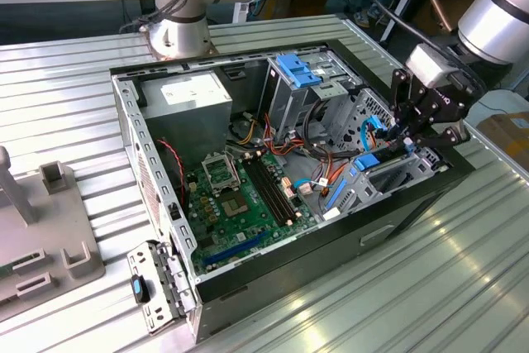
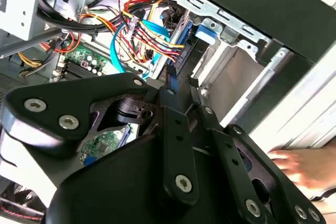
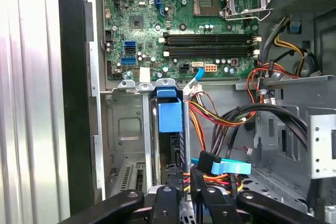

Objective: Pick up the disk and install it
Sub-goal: 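Insert the first disk wire, then insert the second disk wire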

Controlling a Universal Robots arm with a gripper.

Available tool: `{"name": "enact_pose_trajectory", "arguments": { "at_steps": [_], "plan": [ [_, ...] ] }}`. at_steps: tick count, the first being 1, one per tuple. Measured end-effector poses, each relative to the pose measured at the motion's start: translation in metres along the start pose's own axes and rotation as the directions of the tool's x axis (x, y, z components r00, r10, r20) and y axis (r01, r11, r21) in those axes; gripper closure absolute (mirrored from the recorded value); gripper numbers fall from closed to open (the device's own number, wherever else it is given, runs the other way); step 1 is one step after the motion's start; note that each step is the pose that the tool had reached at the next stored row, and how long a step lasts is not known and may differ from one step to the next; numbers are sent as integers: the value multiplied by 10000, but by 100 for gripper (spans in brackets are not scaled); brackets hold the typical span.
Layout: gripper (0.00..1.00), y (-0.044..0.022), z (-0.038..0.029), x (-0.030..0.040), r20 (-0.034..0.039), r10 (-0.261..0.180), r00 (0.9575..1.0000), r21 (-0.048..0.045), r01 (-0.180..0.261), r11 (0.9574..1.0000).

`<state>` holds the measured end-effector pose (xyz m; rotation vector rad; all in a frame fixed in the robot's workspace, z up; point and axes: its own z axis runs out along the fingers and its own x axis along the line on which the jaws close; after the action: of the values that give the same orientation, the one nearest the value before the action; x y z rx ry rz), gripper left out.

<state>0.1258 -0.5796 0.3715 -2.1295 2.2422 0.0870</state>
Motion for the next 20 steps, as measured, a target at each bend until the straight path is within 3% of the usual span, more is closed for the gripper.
{"name": "enact_pose_trajectory", "arguments": {
  "at_steps": [1,20],
  "plan": [
    [76,1,-67,-5,2,-4,10000,47,4,10000],
    [76,1,-44,-1,5,-4,10000,47,4,10000]
  ]
}}
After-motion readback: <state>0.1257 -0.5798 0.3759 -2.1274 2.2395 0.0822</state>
